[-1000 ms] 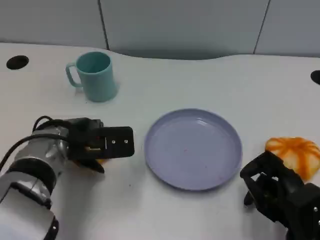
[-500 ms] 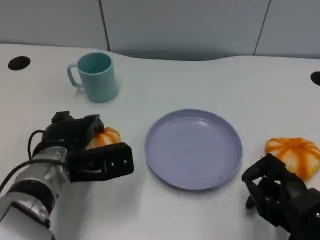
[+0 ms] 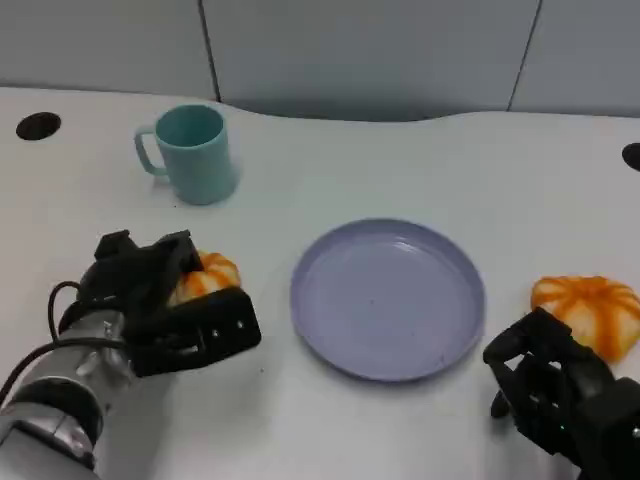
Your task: Grasp the bread from the table and place it into the plate.
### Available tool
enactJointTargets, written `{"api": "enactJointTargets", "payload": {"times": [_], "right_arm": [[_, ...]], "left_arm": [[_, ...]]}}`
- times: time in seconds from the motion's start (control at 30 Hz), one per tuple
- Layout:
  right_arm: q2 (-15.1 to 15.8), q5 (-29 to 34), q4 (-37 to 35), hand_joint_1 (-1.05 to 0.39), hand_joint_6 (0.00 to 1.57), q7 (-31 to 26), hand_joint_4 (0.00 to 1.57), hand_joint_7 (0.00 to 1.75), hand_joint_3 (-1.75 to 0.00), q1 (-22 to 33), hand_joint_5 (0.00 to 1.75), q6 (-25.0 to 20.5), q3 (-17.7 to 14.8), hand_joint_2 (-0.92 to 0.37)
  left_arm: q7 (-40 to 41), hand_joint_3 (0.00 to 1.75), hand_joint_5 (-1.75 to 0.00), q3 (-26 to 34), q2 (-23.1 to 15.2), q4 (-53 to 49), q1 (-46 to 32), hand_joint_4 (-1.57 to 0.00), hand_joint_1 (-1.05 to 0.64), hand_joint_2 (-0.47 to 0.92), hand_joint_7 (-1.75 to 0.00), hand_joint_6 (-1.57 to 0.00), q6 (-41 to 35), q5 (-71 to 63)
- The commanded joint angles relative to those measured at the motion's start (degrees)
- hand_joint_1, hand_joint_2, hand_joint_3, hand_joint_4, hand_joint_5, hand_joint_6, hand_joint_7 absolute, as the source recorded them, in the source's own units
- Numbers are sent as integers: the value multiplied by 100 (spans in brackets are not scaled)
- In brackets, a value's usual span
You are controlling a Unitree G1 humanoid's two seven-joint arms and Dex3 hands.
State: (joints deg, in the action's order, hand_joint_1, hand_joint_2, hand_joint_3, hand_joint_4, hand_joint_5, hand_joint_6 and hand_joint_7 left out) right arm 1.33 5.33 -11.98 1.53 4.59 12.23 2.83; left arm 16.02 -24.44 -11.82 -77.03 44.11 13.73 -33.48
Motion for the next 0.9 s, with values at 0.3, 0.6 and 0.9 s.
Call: {"api": "enactJointTargets", "payload": {"times": [0.3, 0.6, 0.9], "right_arm": [[-50, 78, 8, -27, 36, -161, 58, 174, -41, -110, 175, -197, 23, -92], [-68, 60, -92, -26, 37, -119, 57, 174, -42, -256, 175, -297, 50, -92], [-14, 69, -491, -28, 39, -80, 60, 175, -41, -417, 175, 104, 44, -92]], "left_arm": [[-2301, 10, -175, 2375, 345, 570, -223, -80, -20, 87, -175, -60, 1486, 2793], [-3467, 7, -175, 2416, 513, 1518, -51, -79, -17, 89, -175, -58, 1956, 3115], [-2905, 4, -175, 1411, 964, 1178, 619, -83, -15, 86, -175, -66, 2152, 1929]]}}
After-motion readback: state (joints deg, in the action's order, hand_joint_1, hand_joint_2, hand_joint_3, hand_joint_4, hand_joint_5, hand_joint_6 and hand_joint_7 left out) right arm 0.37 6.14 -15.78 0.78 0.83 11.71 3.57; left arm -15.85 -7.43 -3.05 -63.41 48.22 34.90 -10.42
